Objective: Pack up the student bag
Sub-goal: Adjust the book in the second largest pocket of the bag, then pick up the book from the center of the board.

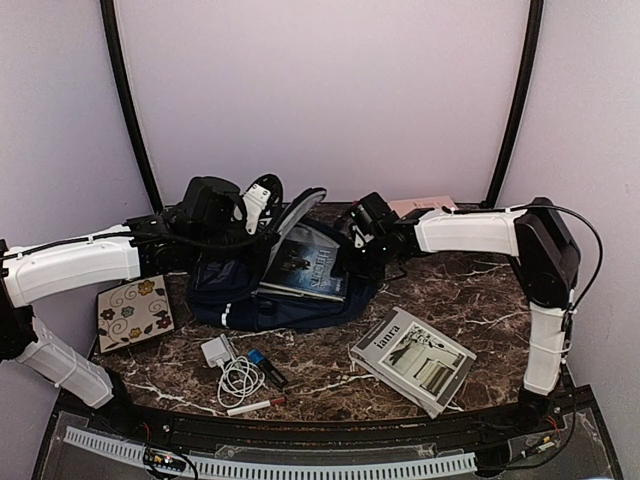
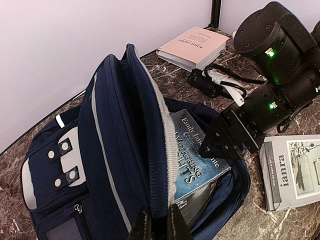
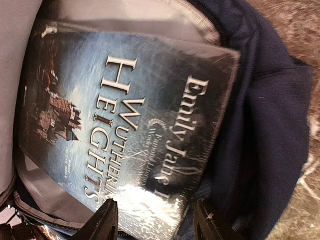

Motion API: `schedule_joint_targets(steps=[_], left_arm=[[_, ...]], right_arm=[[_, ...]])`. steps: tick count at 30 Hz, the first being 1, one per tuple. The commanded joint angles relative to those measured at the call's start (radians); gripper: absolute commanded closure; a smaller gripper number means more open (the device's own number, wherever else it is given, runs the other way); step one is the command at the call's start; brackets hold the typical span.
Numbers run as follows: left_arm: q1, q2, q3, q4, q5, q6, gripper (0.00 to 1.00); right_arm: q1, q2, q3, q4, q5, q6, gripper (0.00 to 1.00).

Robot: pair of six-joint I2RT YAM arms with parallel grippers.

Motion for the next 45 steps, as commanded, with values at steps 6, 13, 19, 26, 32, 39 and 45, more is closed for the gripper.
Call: schedule_joint_targets(steps=[6,13,19,26,32,39,45], left_arm=[[0.005,-0.066,0.003,0.065,-0.001,0.020,1.00],[0.004,-0.062,0.002,0.067,0.018,0.032,1.00],[0.004,-0.068,-0.002,0.072,0.008,0.043,1.00],[0.003,-0.072,-0.003,0.073,0.008,0.043,1.00],[0.004,-0.068,-0.004,0.073,0.003,0.044,1.00],[0.005,-0.058,-0.005,0.073,-0.011,0.051,1.00],[0.005,-0.047,-0.005,0.071,-0.016,0.051,1.00]], right_arm=[[0.009,0.105,0.102,0.071,-0.123,-0.005,0.52],[0.059,0.164,0.236,0.133,-0.149,-0.012,0.57],[0.091,0.266,0.339,0.215,-0.205,0.066,0.57],[0.095,0.280,0.375,0.241,-0.199,0.080,0.57],[0.045,0.099,0.240,0.193,-0.128,-0.006,0.55],[-0.091,-0.177,0.014,0.047,0.011,-0.098,0.50],[-0.173,-0.269,-0.069,-0.176,0.137,-0.164,0.43]])
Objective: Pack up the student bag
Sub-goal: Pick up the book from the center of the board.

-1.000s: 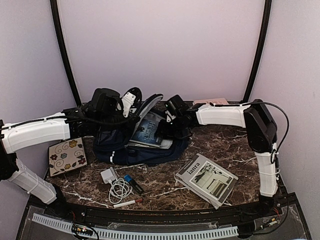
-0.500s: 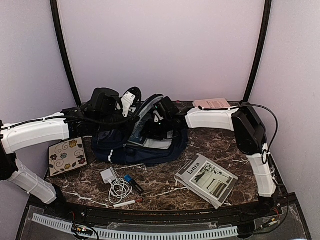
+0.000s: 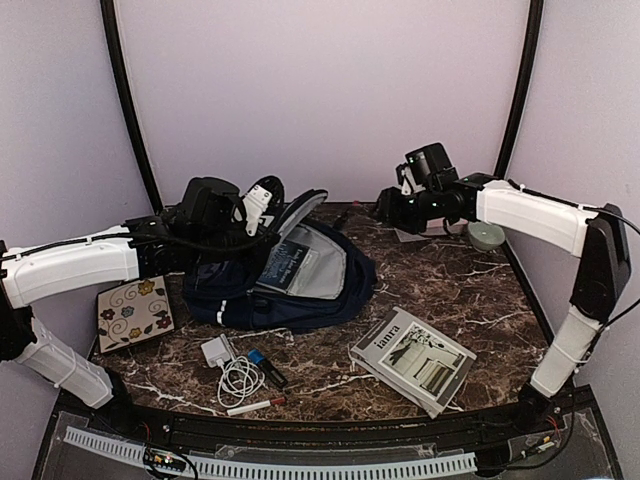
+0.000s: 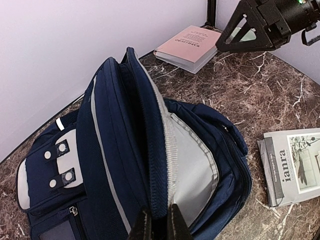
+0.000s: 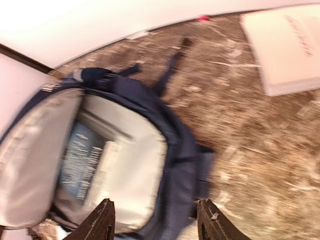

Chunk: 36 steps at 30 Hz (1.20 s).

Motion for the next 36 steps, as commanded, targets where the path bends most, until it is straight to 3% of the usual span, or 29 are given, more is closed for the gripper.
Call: schedule_joint_targets(steps=[1,9,12,15,17,22,25,36], left_arm=[[0.005,-0.039,0.002,0.069,-0.018,0.011,1.00],[0.005,-0.035,0.003,0.067,-0.018,0.014,1.00],[0.005,-0.035,0.002,0.066,-0.019,0.017,1.00],[0.005,-0.034,0.002,0.066,-0.018,0.016,1.00],[0.005,-0.031,0.003,0.067,-0.018,0.016,1.00],[0.005,-0.027,0.003,0.066,-0.014,0.013,1.00],[0.005,-0.025,0.003,0.065,-0.012,0.012,1.00],[0.005,-0.022,0.004,0.063,-0.015,0.015,1.00]], right_arm=[[-0.011,-0.014,-0.066,-0.219,0.122,-0.082,0.43],[-0.010,-0.135,-0.273,-0.334,0.058,-0.068,0.38],[-0.010,-0.215,-0.398,-0.375,0.027,-0.050,0.26],[-0.010,-0.288,-0.487,-0.416,0.024,-0.027,0.04],[-0.010,-0.344,-0.536,-0.443,0.015,-0.011,0.00],[-0.008,-0.440,-0.685,-0.436,-0.128,0.016,0.00],[-0.006,-0.459,-0.743,-0.415,-0.132,0.028,0.01],[-0.006,-0.360,-0.758,-0.236,-0.158,-0.014,0.27]])
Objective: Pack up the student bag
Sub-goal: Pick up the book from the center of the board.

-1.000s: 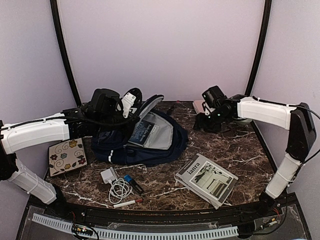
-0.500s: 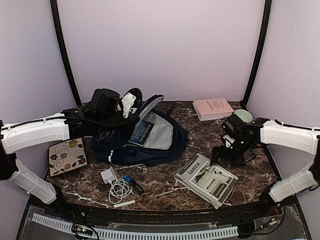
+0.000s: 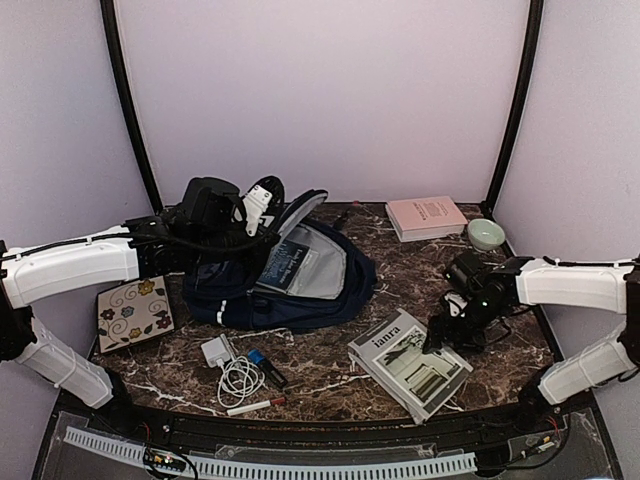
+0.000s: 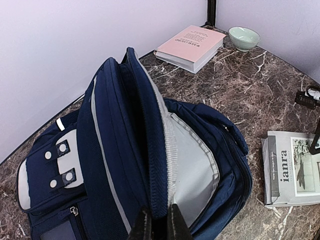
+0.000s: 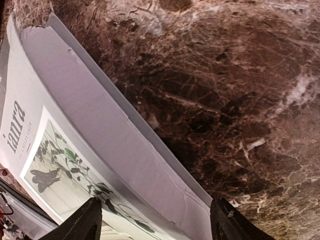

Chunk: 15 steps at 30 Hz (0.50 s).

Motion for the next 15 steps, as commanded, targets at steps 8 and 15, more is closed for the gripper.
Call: schedule_joint_targets(steps=[8,15], left_arm=[[0.005,-0.022,0.005,0.063,-0.018,0.018,1.00],[0.005,-0.024,0.004,0.064,-0.018,0.020,1.00]], right_arm=[[0.021,0.138,0.030,0.184,-0.085,-0.076,0.48],[0.022,0.073,0.041,0.147,-0.088,-0.084,0.94]])
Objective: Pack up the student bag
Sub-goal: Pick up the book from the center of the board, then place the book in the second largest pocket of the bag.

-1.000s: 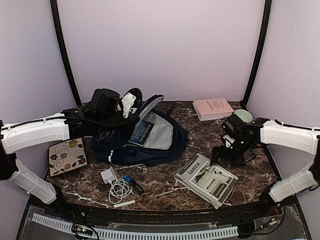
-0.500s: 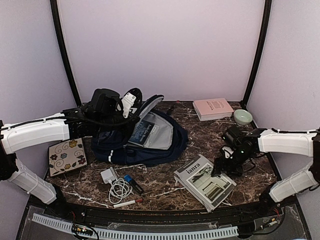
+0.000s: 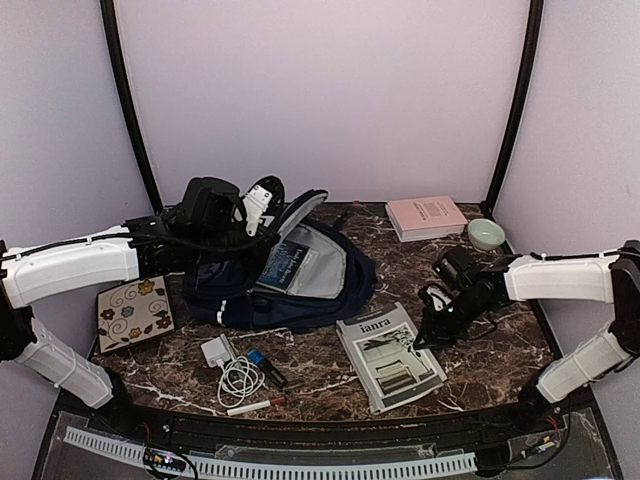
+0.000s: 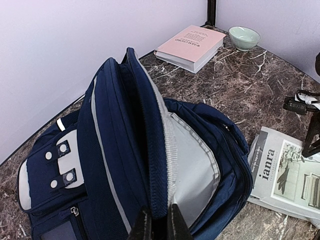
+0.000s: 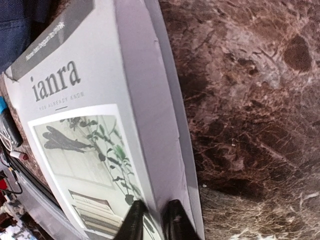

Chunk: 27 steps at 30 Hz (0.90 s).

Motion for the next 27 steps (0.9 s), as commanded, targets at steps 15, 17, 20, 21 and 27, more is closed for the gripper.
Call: schedule_joint_targets(steps=[15,17,20,21,27], left_arm=[[0.005,-0.031,0.004,0.064,-0.016,0.015,1.00],[0.005,-0.032,0.004,0.064,-0.015,0.015,1.00],[0.005,-0.034,0.004,0.065,-0.015,0.016,1.00],[0.005,-0.035,0.004,0.065,-0.015,0.015,1.00],[0.005,-0.034,0.004,0.065,-0.008,0.011,1.00]], right_arm=[[-0.140,-0.389,0.112,-0.234,0.260,0.102,1.00],[-0.149,-0.411,0.134,-0.237,0.266,0.105,1.00],[-0.155,-0.420,0.165,-0.224,0.264,0.120,1.00],[-0.155,-0.421,0.173,-0.209,0.262,0.130,1.00],[-0.153,-0.429,0.111,0.211,0.156,0.378,1.00]])
